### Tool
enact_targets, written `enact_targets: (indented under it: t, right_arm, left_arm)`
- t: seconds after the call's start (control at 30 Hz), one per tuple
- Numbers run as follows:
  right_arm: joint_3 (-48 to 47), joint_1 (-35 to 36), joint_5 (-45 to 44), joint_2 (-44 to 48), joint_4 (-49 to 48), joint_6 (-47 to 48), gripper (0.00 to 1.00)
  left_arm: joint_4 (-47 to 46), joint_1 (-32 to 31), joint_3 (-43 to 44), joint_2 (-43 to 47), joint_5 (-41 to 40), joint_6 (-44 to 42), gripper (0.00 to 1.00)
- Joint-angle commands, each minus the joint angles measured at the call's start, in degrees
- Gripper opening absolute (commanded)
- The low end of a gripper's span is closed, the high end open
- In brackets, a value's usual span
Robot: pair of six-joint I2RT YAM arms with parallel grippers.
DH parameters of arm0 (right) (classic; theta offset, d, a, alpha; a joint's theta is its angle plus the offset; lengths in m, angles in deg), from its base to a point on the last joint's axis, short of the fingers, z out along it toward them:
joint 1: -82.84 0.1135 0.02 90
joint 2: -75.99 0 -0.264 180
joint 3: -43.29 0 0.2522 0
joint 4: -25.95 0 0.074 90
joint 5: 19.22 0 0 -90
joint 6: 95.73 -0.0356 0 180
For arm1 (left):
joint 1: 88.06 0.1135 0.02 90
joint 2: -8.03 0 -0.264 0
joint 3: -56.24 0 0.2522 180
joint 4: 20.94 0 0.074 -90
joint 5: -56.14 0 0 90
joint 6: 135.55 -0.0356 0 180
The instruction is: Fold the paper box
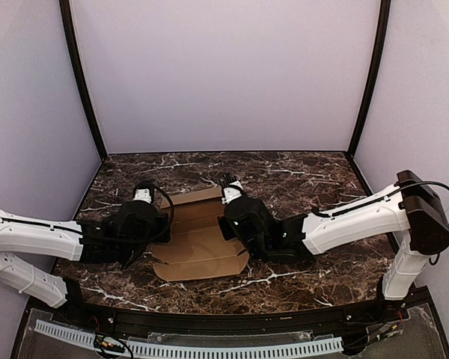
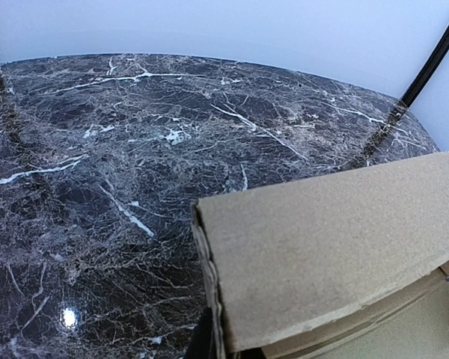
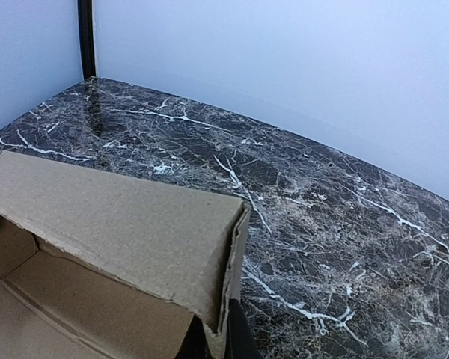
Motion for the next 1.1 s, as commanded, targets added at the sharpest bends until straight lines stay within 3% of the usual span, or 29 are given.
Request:
enact_targets:
  t: [0.0,0.17,0.43,0.7,0.9,1.07]
  right_arm:
    - [-2.5,2.7,5.3,-0.9,-4.5,-0.6,0.00]
    - [-1.9,2.9,5.1,-0.4,-4.7,-0.4,0.00]
    - [-1.0,2.8,4.1,-0.1,-5.0,0.0,0.00]
    - [-1.1,0.7,4.2,-0.9,-6.2,4.0,0.00]
    - [0.1,-2.0,8.4,-1.8,-8.6,6.9,0.00]
    - [3.5,-4.3,13.8,-0.4,-12.9,8.9,0.00]
  left_arm:
    - [-1.8,-1.2,2.8,-1.0,4.9,0.9,0.08]
    - [-1.4,-1.2,3.2,-1.5,4.7,1.7,0.20]
    - [-2.9,-1.3,3.0,-1.7,5.7,2.0,0.29]
    - [-1.0,-1.2,1.7,-0.1,7.6,1.7,0.51]
    - [3.0,-1.2,-0.5,5.8,9.1,1.7,0.67]
    - [11.1,-1.2,-0.4,12.7,9.8,-0.3,0.70]
